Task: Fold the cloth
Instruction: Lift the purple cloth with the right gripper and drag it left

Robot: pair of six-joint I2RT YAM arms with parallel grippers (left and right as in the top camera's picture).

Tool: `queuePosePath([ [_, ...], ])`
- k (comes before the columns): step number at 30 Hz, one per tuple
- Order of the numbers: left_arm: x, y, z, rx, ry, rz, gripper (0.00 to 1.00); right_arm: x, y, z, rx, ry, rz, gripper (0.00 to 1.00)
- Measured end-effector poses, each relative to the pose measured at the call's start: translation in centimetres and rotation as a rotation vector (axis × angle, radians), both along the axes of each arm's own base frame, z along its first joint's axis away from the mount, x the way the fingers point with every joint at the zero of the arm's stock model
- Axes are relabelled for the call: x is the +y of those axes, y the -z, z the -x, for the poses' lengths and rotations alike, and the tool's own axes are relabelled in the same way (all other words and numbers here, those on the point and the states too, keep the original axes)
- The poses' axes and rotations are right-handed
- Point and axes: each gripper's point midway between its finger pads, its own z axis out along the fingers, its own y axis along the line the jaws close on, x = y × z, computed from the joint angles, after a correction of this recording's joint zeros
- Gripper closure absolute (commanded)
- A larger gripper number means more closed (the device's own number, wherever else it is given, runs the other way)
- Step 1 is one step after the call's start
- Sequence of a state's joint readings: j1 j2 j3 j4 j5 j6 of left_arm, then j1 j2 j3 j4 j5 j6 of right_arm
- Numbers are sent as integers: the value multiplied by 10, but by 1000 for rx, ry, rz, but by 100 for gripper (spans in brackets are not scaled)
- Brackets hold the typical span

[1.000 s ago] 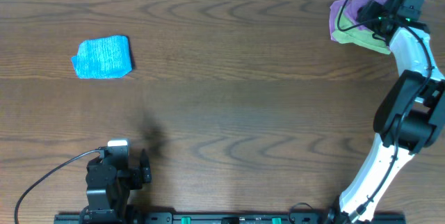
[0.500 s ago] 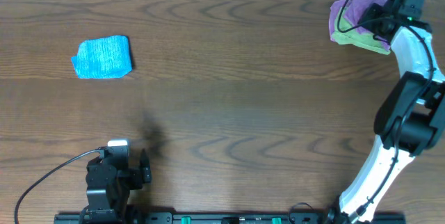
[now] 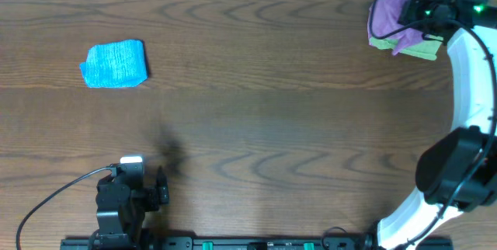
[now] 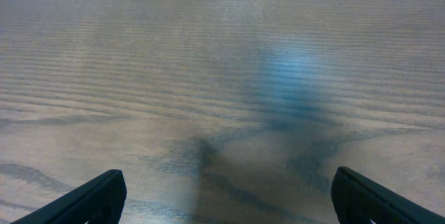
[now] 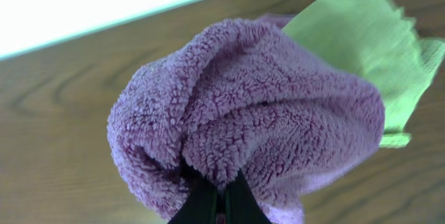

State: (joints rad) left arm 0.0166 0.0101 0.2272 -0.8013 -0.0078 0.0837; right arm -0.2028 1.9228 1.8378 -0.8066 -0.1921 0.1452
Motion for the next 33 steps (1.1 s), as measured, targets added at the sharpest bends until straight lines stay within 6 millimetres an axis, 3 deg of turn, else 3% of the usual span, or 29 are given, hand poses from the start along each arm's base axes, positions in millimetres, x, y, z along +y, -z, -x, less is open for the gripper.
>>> queuePosePath([
  [6, 0, 0, 0, 0, 0, 0, 5, 52, -4, 35, 109, -109, -3, 99],
  [17, 0, 0, 0, 0, 0, 0, 5, 177, 19, 105, 346, -462, 43, 99],
  [22, 0, 0, 0, 0, 0, 0, 5, 220, 24, 131, 387, -614, 82, 99],
  [25, 0, 0, 0, 0, 0, 0, 5, 240, 38, 150, 430, -688, 101, 99],
  [29, 0, 0, 0, 0, 0, 0, 5, 251, 72, 172, 504, -739, 114, 99],
  [33, 0, 0, 0, 0, 0, 0, 4, 253, 106, 177, 512, -748, 117, 99],
])
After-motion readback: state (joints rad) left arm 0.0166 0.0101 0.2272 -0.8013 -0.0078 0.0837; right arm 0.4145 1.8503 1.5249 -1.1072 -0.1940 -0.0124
